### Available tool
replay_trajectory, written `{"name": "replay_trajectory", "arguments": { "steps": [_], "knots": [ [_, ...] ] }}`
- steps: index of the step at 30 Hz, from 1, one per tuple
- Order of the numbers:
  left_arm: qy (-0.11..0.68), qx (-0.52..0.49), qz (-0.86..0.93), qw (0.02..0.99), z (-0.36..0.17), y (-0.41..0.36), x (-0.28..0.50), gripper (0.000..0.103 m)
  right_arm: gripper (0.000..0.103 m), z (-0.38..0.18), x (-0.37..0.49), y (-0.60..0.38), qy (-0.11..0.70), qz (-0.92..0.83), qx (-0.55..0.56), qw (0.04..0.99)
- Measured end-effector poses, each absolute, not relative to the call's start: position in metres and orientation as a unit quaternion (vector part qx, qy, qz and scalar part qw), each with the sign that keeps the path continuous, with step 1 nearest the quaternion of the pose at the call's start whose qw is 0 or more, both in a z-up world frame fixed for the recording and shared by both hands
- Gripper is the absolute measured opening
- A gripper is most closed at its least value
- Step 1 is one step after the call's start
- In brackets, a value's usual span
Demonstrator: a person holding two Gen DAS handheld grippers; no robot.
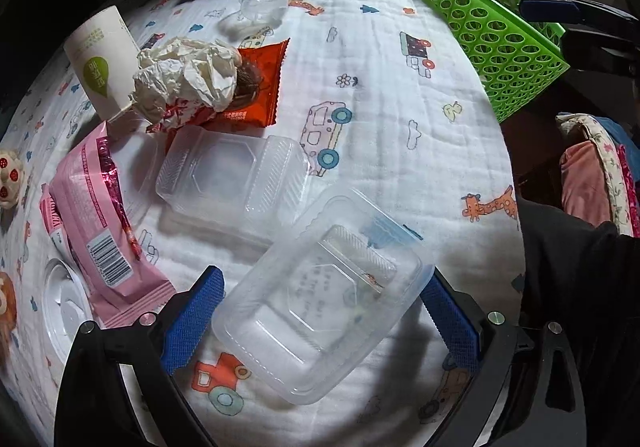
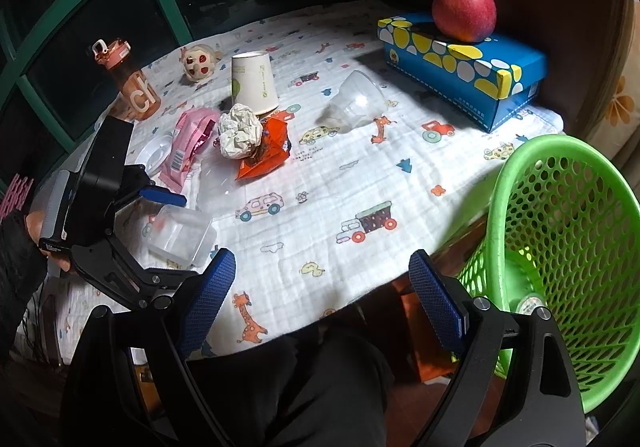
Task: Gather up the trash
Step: 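Lower the left gripper onto the clear rectangular plastic container and grasp it, then grasp the orange wafer packet with the right gripper while the left holds the container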
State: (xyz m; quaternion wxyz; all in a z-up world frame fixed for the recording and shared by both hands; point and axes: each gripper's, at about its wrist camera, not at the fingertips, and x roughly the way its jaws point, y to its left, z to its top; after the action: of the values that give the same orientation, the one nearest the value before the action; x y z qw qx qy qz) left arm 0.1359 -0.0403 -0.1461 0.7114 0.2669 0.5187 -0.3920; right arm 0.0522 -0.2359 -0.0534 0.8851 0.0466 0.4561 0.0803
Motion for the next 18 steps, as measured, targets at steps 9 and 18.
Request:
{"name": "replay_trajectory", "arguments": {
  "steps": [9,18],
  "knots": [
    [0.524,0.23,-0.375,0.729,-0.141,-0.027,0.123,0.065,0.088,-0.057,0.071,-0.227,0.455,0.095,0.038,0.885],
    [0.513,0.154,-0.344,0.772,-0.123,-0.003,0.106,0.059,0.086,-0.061,0.12,-0.204,0.455,0.139,0.058,0.878]
  ]
}}
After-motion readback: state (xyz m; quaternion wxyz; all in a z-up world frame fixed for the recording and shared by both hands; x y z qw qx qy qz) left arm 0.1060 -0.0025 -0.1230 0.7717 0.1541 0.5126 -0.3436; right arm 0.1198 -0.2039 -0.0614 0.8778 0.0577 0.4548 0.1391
